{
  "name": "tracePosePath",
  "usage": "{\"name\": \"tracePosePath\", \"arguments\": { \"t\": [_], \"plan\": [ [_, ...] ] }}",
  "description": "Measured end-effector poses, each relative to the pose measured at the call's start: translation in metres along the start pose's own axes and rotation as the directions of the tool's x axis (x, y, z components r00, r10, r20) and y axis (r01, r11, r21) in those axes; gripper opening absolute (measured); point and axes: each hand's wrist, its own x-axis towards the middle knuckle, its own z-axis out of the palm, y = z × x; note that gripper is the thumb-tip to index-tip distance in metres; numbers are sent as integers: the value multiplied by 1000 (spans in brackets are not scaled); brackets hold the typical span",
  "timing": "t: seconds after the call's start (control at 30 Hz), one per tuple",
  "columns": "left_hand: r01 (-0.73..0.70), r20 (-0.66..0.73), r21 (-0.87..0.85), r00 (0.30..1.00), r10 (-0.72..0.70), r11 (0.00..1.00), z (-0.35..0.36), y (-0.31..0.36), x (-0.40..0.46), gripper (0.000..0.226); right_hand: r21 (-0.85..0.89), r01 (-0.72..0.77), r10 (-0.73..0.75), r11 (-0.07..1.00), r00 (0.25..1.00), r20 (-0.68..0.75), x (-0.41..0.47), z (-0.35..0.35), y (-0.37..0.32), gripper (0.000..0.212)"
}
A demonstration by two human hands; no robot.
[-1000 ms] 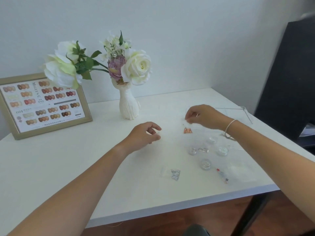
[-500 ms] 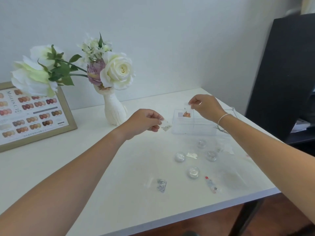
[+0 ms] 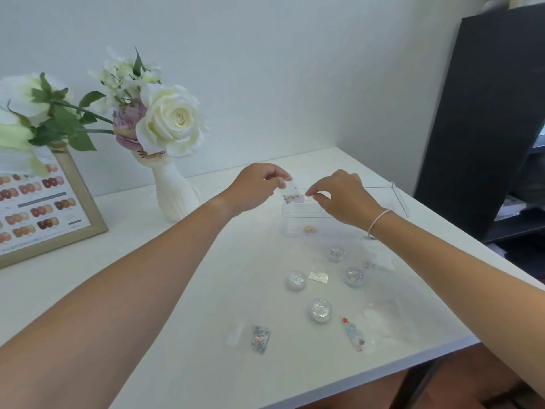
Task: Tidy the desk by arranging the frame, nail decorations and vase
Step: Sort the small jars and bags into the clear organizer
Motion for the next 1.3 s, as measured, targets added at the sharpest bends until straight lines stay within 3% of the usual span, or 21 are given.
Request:
{"name": "tracePosePath", "arguments": {
  "t": [0.13,0.4,0.53,0.67,0.77,1.0,1.3],
  "plan": [
    [-12,16,36,1000,11,999,9,0,15,24,122,24,-12,992,995,-101,-15,-14,3,22],
    [9,73,133,997,-19,991,28,-4,31,35,225,46,-49,973,999,10,-54,-23,-1,19],
    [49,186,250,978,-98,967,35,-8,35,33,259,41,-53,965,998,41,-66,-24,-5,20],
    [49,248,338,959,-139,940,35,-11,38,29,242,62,-85,968,993,86,-75,-19,-10,19],
    [-2,223,393,970,-93,920,35,-13,35,33,209,87,-113,974,987,115,-79,-15,-12,19],
    [-95,95,388,994,62,917,25,-17,5,37,155,104,-139,982,963,232,-84,-4,-19,22],
    [-103,57,306,994,90,947,-2,-25,-77,30,-45,182,-154,982,918,365,-83,-2,-30,37]
  ]
}}
